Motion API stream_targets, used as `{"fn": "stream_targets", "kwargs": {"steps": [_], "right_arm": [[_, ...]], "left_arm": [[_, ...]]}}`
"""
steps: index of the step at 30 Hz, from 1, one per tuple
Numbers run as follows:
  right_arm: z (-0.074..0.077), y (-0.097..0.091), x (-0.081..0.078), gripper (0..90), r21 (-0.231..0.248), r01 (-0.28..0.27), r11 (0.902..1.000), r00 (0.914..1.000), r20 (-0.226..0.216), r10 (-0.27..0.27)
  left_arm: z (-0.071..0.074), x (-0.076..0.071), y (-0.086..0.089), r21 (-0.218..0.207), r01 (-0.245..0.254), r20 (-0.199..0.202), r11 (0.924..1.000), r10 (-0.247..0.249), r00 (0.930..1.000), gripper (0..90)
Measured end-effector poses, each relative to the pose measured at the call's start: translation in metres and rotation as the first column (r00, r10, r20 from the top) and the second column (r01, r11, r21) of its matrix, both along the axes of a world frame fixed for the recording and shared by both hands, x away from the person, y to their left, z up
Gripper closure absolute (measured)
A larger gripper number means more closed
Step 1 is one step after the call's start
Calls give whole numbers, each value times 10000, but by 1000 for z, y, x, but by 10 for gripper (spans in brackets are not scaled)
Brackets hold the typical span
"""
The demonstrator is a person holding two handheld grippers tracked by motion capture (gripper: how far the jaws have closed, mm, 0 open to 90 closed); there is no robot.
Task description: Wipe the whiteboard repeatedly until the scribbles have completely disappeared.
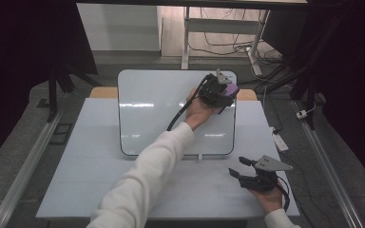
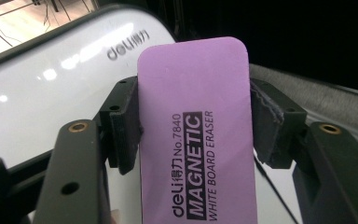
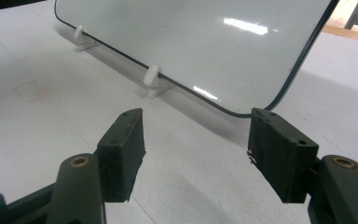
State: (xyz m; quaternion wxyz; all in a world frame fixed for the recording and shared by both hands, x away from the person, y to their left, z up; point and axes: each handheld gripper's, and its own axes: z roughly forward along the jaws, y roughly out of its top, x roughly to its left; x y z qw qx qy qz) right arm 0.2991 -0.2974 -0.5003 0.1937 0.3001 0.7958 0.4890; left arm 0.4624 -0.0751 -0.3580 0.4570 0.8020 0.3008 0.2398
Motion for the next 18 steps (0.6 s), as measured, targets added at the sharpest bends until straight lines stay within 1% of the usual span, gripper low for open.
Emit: {"fn": "stream_targets", "kwargs": {"steps": [2, 4, 5, 7, 9, 11, 13, 18], "right_arm": [[0, 0, 0, 355, 0, 12, 10000, 10000, 5, -12], [1, 0, 0, 354, 4, 9, 10000, 10000, 9, -9], [1, 1, -1, 355, 5, 9, 10000, 10000, 26, -9], [1, 2, -1, 354, 4, 14, 10000, 10000, 45, -14], [2, 2, 0, 354, 35, 3, 10000, 10000, 37, -3], [1, 2, 0, 354, 52, -6, 10000, 10000, 19, 6], [2, 4, 0, 354, 39, -28, 10000, 10000, 13, 28], [2, 9, 0, 353, -2, -126, 9999, 9999, 51, 127]], "left_arm": [[-5, -5, 2, 35, 110, -85, 9999, -110, 9999, 407], [-10, -12, 5, 86, 322, -207, 9994, -320, 9993, 407], [-12, -17, 8, 88, 416, -177, 9991, -415, 9990, 407], [-17, -29, 16, -20, 665, -242, 9978, -665, 9975, 407], [-22, -42, 26, -202, 943, -318, 9953, -950, 9950, 407], [-28, -53, 39, -427, 1118, -476, 9928, -1138, 9924, 407], [-33, -63, 52, -545, 1244, -645, 9907, -1278, 9897, 407], [-42, -82, 81, -617, 1224, -803, 9906, -1272, 9886, 406]]}}
